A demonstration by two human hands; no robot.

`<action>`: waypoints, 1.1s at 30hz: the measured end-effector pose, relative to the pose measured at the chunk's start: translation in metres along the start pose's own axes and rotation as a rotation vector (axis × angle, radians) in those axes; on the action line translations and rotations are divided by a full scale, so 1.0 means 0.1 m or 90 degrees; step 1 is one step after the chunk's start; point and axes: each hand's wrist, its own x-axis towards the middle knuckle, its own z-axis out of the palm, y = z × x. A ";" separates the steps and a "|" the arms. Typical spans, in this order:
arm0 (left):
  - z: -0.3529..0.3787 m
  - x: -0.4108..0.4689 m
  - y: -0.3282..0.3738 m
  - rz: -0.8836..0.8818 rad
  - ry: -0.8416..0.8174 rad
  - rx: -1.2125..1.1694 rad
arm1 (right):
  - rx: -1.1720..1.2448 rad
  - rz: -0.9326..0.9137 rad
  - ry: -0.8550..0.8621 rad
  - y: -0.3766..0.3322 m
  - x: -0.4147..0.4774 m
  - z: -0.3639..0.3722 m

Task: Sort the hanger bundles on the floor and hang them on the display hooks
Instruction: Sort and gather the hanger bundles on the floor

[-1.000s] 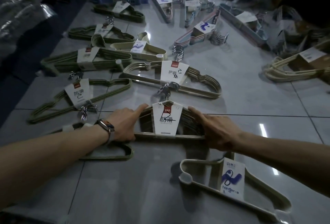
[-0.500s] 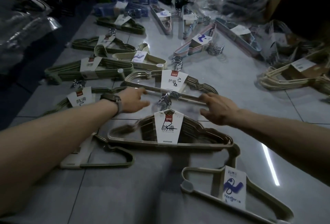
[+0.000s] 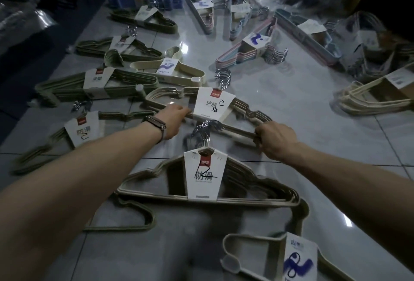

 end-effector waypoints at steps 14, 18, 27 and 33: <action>-0.61 -0.10 0.32 0.169 0.340 0.156 | 0.002 -0.027 0.293 0.51 -0.26 -0.51; -0.69 -0.52 0.31 0.220 0.327 0.209 | -0.011 -0.135 0.346 0.58 -0.53 -0.68; -0.67 -1.77 0.35 0.282 0.257 0.282 | 0.014 -0.269 0.344 0.35 -1.29 -0.65; -0.54 -2.12 0.41 0.338 0.183 0.318 | 0.010 -0.302 0.278 0.23 -1.58 -0.39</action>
